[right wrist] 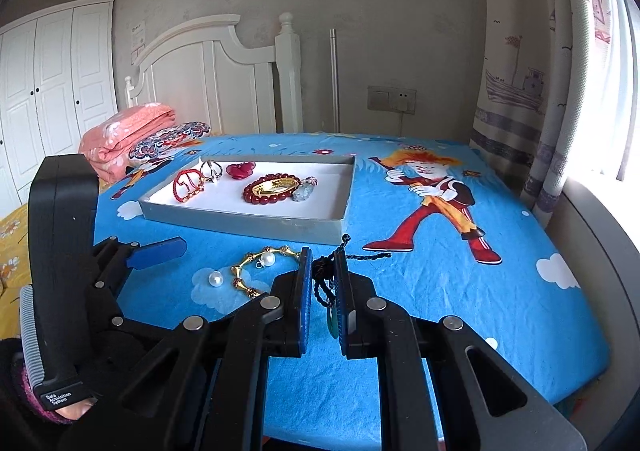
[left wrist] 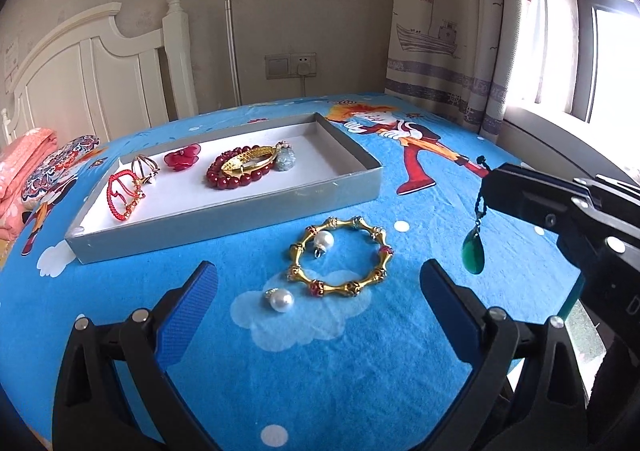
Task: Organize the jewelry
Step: 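Grasp the black cord of the green pendant with the right gripper and lift, then grasp the gold bamboo bracelet with the left gripper while the right gripper holds the pendant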
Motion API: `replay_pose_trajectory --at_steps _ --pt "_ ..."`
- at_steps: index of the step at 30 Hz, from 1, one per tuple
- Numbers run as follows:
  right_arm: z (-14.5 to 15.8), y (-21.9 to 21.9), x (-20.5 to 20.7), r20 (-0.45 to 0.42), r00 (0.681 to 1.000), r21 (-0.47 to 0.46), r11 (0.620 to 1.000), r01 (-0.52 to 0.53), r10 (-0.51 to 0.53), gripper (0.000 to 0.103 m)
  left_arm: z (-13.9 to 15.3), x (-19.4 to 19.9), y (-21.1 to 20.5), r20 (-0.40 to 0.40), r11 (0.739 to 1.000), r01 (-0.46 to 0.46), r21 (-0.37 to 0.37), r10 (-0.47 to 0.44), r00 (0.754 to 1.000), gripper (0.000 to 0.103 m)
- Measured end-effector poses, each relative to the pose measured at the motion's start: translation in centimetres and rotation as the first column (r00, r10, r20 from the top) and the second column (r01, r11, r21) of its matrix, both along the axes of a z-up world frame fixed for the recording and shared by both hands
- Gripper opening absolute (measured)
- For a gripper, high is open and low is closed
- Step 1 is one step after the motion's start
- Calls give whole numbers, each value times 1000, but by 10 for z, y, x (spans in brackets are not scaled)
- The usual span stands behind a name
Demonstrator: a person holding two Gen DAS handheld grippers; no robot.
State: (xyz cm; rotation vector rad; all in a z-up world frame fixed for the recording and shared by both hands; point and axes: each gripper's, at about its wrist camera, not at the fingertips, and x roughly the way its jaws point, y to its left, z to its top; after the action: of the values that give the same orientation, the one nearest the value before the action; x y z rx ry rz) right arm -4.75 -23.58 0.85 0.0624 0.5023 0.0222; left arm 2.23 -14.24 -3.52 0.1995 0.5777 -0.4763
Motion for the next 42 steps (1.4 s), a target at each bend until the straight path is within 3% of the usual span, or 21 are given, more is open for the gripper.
replay_pose_trajectory --at_steps 5,11,18,28,30,31,36,42 --pt "-5 -15 4 -15 1000 22 999 28 -28 11 -1 -2 -16 27 999 -28 41 27 999 98" --pt "-20 -43 9 -46 995 60 994 86 -84 11 -2 -4 -29 28 999 -21 50 20 999 89" --pt "-30 -70 8 -65 987 70 986 148 -144 11 -7 3 -39 -8 998 -19 56 19 1000 82" --pt "-48 -87 11 -113 976 86 977 194 -184 12 -16 13 -44 -59 997 -19 73 24 998 45" --pt "-51 -87 11 -119 975 86 977 196 -185 11 -16 14 -42 -64 999 -4 51 7 998 28" --pt "-51 -87 11 -121 976 84 977 194 -183 12 -17 15 -40 -61 999 -5 40 7 998 10" --pt "-54 -83 13 -134 975 71 979 190 -179 12 -15 15 -35 -51 999 -22 24 23 998 9" --pt "-54 -79 15 -137 974 62 980 188 -179 12 0 15 -27 15 998 -56 21 56 998 9"
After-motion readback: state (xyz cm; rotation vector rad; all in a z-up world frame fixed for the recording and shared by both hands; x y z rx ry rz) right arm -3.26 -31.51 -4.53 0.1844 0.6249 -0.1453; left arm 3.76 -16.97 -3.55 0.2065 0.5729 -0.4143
